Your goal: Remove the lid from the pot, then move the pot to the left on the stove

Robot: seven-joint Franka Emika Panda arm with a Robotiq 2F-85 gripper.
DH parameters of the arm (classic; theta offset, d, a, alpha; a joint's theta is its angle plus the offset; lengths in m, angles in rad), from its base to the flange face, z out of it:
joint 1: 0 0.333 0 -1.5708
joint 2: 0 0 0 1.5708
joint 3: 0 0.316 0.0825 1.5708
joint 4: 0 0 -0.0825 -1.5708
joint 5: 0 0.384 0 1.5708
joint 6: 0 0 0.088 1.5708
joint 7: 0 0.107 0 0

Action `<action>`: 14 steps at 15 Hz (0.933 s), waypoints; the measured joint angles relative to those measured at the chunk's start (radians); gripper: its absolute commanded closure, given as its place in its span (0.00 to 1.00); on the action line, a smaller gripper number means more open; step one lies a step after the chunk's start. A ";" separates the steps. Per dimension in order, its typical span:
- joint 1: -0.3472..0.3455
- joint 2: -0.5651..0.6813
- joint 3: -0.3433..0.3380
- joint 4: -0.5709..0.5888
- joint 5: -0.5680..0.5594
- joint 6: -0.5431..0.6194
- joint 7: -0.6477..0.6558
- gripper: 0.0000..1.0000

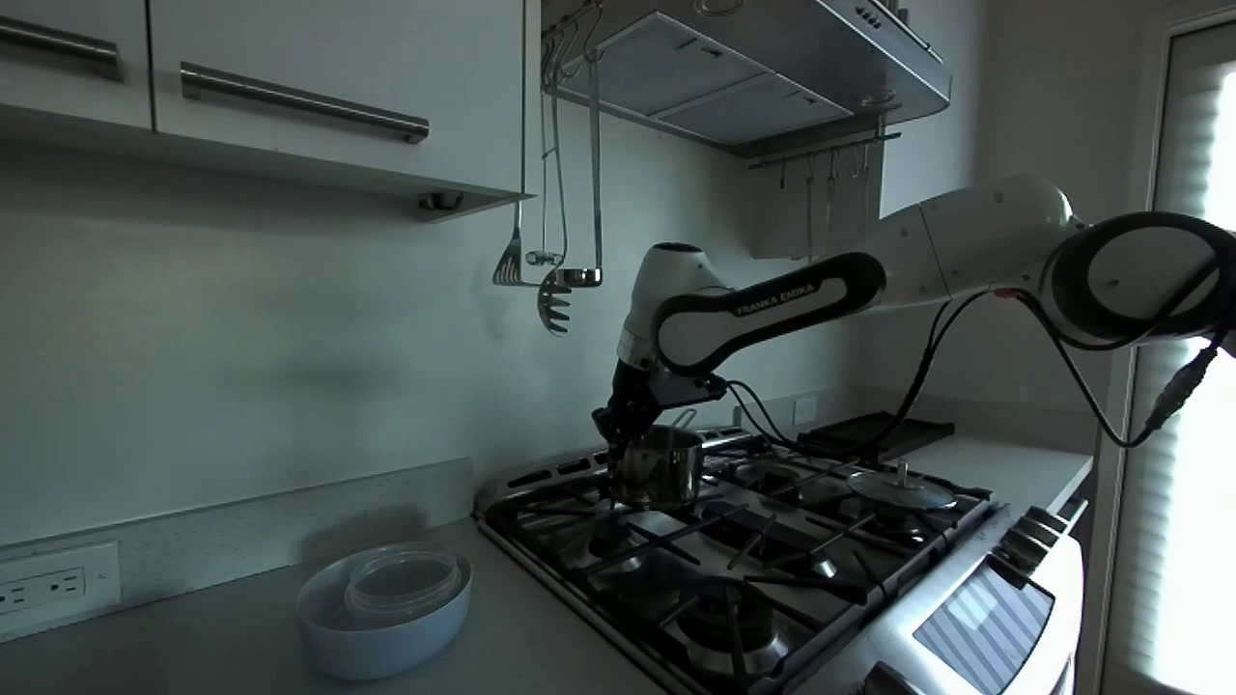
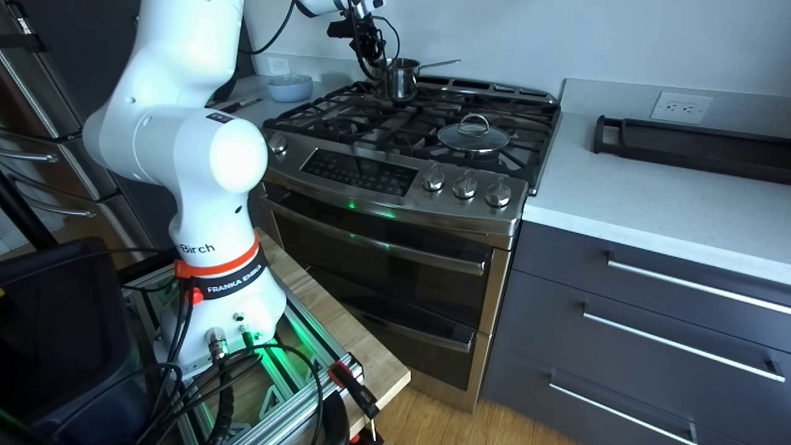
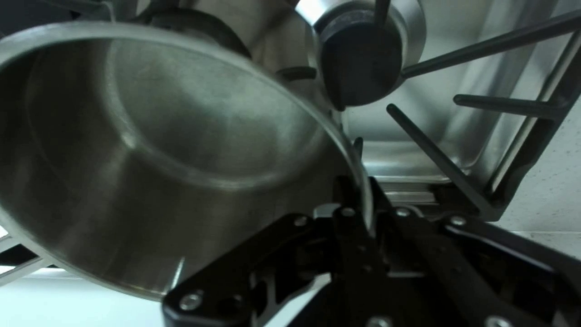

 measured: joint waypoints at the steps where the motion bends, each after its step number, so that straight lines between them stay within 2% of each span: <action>1: 0.001 0.000 0.001 0.001 0.000 -0.004 0.000 0.98; 14: 0.024 0.006 0.027 0.021 0.006 -0.038 0.047 0.98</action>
